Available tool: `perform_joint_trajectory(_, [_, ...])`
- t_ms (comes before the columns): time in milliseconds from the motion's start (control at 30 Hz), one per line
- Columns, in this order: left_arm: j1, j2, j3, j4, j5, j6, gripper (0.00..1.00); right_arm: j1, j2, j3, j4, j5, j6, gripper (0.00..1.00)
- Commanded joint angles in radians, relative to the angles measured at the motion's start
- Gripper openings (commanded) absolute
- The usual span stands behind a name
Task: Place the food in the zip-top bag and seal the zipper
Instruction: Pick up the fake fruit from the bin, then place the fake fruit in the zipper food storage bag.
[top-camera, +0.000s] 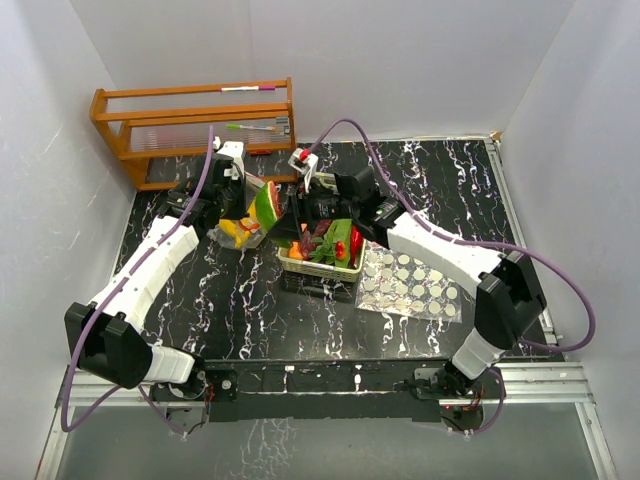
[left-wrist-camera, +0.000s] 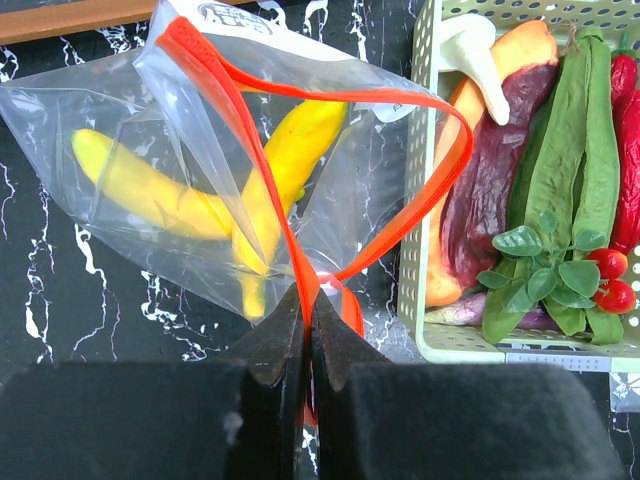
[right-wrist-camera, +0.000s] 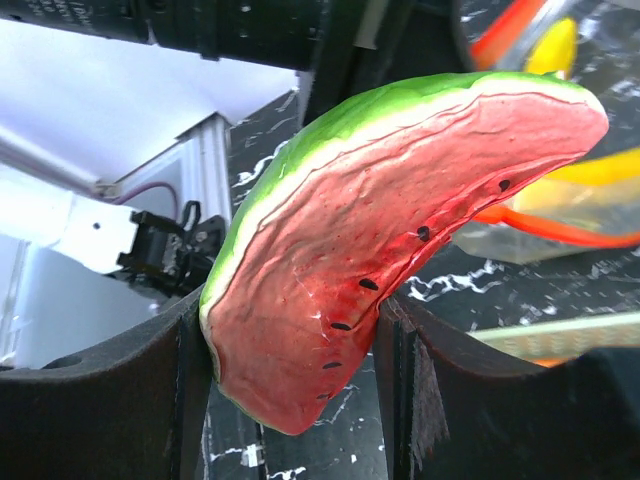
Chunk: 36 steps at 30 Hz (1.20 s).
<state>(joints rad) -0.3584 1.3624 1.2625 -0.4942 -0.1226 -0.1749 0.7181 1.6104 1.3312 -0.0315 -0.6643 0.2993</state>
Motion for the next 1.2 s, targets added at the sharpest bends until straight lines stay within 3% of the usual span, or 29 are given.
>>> perform_joint_trajectory(0, [-0.001,-0.021,0.032,-0.008,0.013,0.008,0.00,-0.019,0.069,0.040,0.166,-0.200,0.056,0.41])
perform_joint_trajectory(500, [-0.003,-0.111,0.000,0.013,0.125,-0.027,0.00,-0.059,0.334,0.238,0.231,-0.246,0.181,0.41])
perform_joint_trajectory(700, [-0.002,-0.132,-0.035,0.028,0.159,-0.029,0.00,-0.087,0.426,0.414,0.123,-0.170,0.241,0.41])
perform_joint_trajectory(933, [-0.003,-0.139,-0.051,0.039,0.161,-0.035,0.00,-0.089,0.514,0.602,-0.132,-0.060,0.236,0.44])
perform_joint_trajectory(1167, [-0.003,-0.128,-0.051,0.058,0.163,-0.037,0.00,-0.084,0.510,0.599,-0.337,-0.034,0.202,0.48])
